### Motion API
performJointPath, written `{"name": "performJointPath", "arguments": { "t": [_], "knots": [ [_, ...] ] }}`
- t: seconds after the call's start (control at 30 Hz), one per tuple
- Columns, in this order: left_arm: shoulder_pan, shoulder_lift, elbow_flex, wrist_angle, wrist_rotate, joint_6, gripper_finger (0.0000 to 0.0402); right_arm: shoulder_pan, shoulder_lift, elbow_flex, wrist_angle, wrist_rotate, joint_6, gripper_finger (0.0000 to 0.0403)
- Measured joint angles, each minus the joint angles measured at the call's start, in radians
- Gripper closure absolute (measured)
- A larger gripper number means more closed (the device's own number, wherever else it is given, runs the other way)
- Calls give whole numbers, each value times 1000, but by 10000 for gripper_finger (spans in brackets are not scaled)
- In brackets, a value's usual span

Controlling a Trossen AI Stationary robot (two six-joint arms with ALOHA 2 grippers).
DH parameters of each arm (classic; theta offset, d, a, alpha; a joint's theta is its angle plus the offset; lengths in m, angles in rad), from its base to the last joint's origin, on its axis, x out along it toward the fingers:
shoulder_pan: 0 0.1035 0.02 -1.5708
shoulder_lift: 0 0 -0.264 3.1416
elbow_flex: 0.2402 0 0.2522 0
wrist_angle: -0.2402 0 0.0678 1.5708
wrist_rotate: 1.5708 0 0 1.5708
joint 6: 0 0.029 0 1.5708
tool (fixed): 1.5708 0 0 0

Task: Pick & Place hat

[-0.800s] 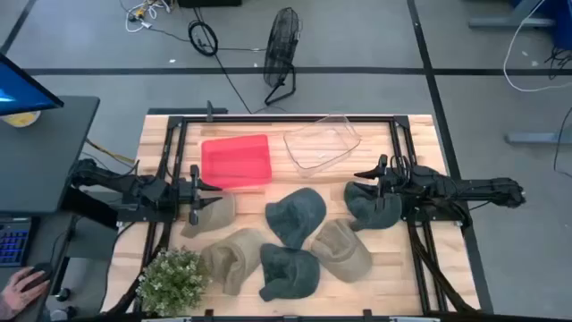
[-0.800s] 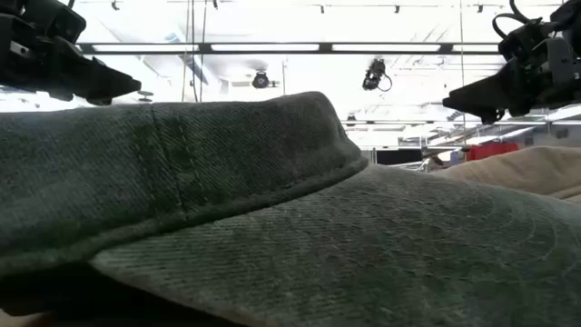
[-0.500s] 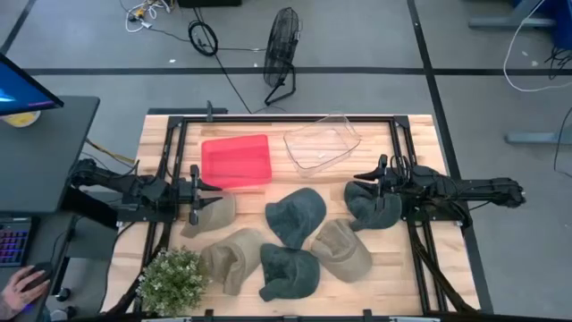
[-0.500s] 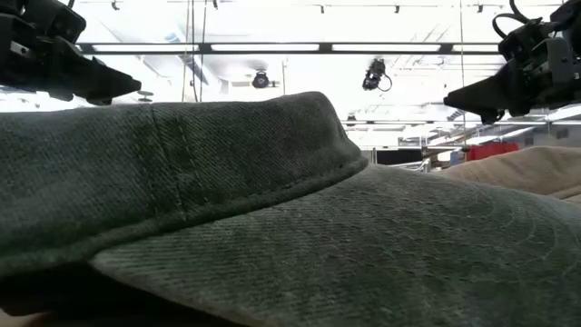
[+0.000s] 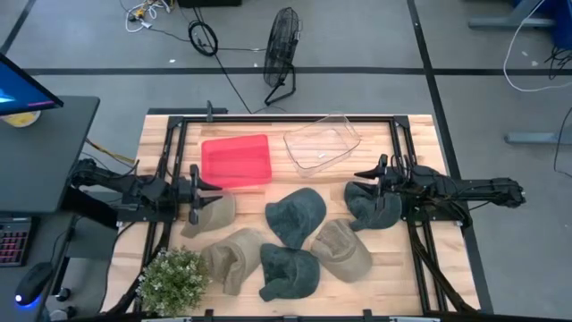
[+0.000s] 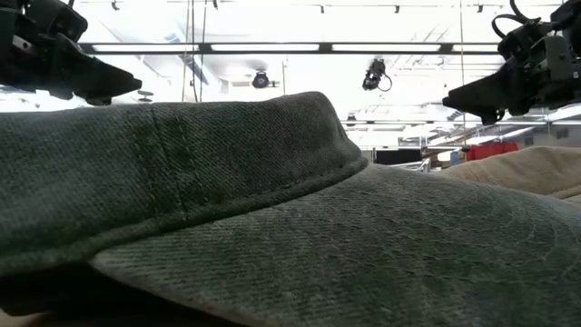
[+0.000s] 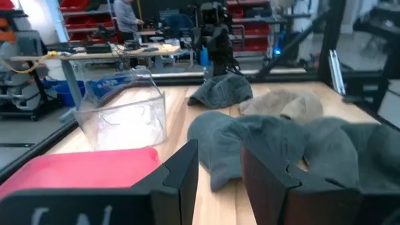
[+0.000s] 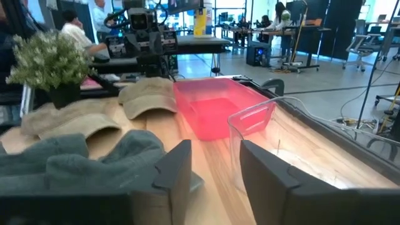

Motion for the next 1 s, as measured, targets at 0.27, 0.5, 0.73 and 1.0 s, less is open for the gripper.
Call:
{"name": "performJointPath", "arguments": {
  "t": [0.27, 0.5, 0.73, 1.0],
  "knots": [
    [0, 0, 0, 72, -94, -52, 280, 0, 33, 84, -77, 0, 36, 252],
    [37, 35, 62, 75, -132, -51, 280, 0, 254, 291, -272, 0, 116, 252],
    [105, 226, 225, 48, -132, -51, 280, 14, 608, 520, -699, -58, 296, 252],
    [149, 434, 323, 25, -131, -51, 280, 19, 866, 630, -916, 27, 342, 252]
  ]
}}
